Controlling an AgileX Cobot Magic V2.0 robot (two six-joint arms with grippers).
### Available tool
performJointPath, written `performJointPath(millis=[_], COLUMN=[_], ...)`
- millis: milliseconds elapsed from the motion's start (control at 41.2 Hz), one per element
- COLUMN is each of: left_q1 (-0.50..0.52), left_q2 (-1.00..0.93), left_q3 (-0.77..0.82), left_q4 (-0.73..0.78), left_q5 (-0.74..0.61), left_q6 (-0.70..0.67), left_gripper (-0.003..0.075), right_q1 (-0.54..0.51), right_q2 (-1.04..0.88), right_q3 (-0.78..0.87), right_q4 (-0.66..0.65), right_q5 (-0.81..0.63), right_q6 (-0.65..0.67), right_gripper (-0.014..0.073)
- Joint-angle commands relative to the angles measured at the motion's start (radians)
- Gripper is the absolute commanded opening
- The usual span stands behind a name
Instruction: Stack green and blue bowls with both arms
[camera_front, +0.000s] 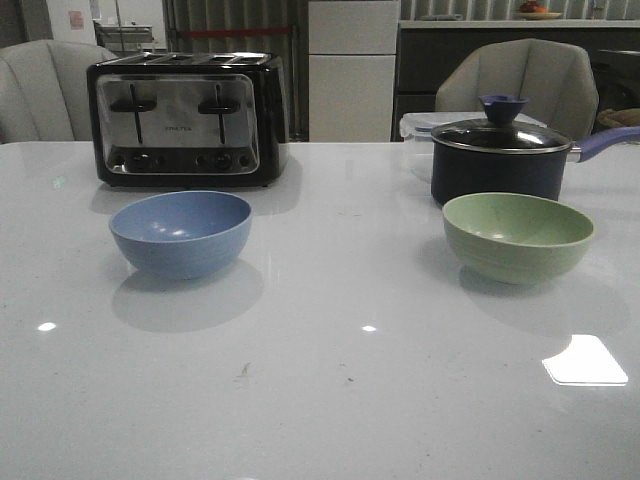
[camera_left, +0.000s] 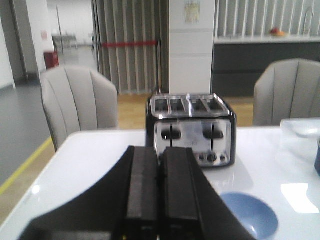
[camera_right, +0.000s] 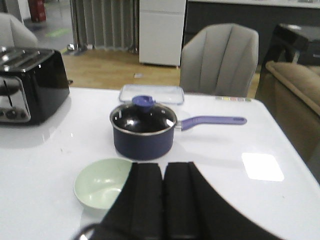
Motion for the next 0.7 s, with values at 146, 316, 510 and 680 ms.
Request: performJointPath(millis=[146, 316, 510, 680], left_q1=[0.003, 0.003, 0.003, 0.003], left_q2=[0.165, 0.238, 0.308, 0.359], left_q3=[-0.034, -0.014, -0.003, -0.003], left_q4=[-0.010, -0.009, -0.009, -0.007], left_q5=[-0.010, -0.011, 0.013, 0.034], left_q6=[-0.004, -0.004, -0.004, -0.001], left_gripper=[0.0093, 0.0093, 0.0095, 0.0246], right_q1=[0.001, 0.001, 0.001, 0.001], right_q2=[0.184, 0.293, 0.416, 0.508], right_q3=[-0.036, -0.036, -0.036, -0.038], right_q4=[-0.019, -0.019, -0.019, -0.002], right_q5=[0.024, 0.030, 0.029, 0.025], right_q6=[-0.001, -0.001, -0.001, -0.001], right_gripper=[0.0027, 0.0027, 0.0033, 0.0281])
